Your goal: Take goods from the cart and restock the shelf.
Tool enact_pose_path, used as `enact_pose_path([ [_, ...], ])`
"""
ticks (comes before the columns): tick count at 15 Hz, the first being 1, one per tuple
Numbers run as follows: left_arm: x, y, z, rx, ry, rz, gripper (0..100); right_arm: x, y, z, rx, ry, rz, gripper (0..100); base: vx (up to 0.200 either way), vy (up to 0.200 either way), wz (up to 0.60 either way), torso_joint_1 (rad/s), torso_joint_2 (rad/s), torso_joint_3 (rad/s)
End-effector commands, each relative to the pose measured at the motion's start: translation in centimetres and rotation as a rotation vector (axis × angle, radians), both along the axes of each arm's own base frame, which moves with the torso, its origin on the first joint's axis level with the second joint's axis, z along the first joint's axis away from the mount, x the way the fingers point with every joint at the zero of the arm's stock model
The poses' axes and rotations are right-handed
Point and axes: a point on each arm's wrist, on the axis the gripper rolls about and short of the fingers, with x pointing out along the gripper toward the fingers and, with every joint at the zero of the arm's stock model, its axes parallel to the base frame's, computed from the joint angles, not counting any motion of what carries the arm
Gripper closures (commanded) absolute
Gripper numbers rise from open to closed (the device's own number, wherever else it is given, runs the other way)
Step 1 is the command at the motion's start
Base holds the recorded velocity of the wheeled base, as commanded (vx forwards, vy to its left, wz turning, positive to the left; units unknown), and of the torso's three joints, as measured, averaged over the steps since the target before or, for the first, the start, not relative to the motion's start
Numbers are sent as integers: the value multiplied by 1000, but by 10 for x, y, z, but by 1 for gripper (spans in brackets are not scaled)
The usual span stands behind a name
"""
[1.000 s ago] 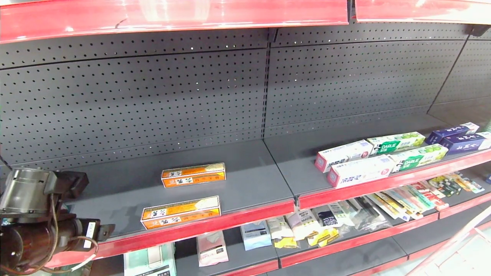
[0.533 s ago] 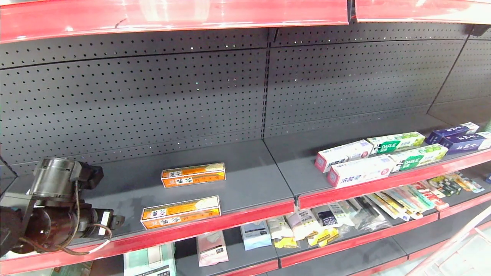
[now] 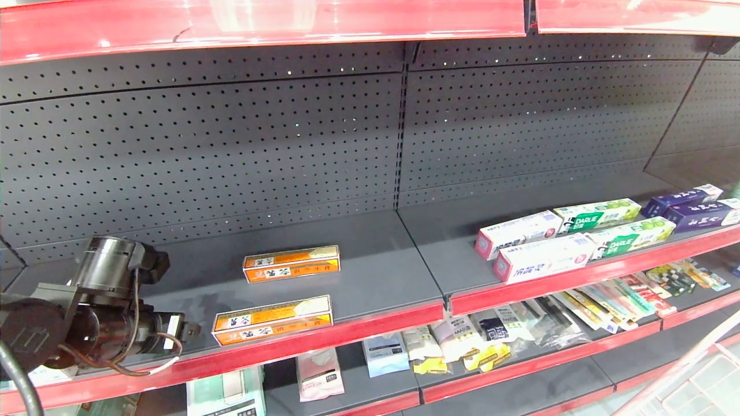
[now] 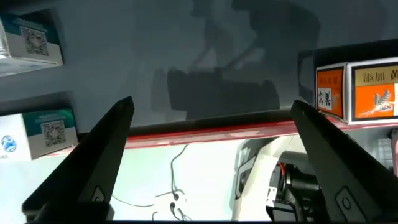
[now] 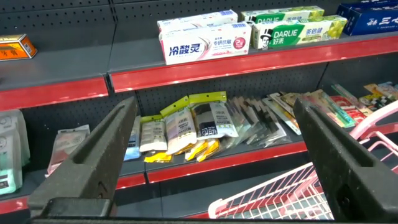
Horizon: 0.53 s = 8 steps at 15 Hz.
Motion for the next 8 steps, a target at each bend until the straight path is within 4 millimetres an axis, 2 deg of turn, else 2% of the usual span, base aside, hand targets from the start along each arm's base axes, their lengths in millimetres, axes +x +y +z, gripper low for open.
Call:
enact_pose_path([
  [1, 3, -1, -4, -1, 4, -3, 0, 0, 0, 0, 0, 1, 0, 0, 0, 0, 0, 0, 0, 0],
  [8, 10, -12, -7, -52, -21, -28, 0, 0, 0, 0, 0, 1, 1, 0, 0, 0, 0, 0, 0, 0],
])
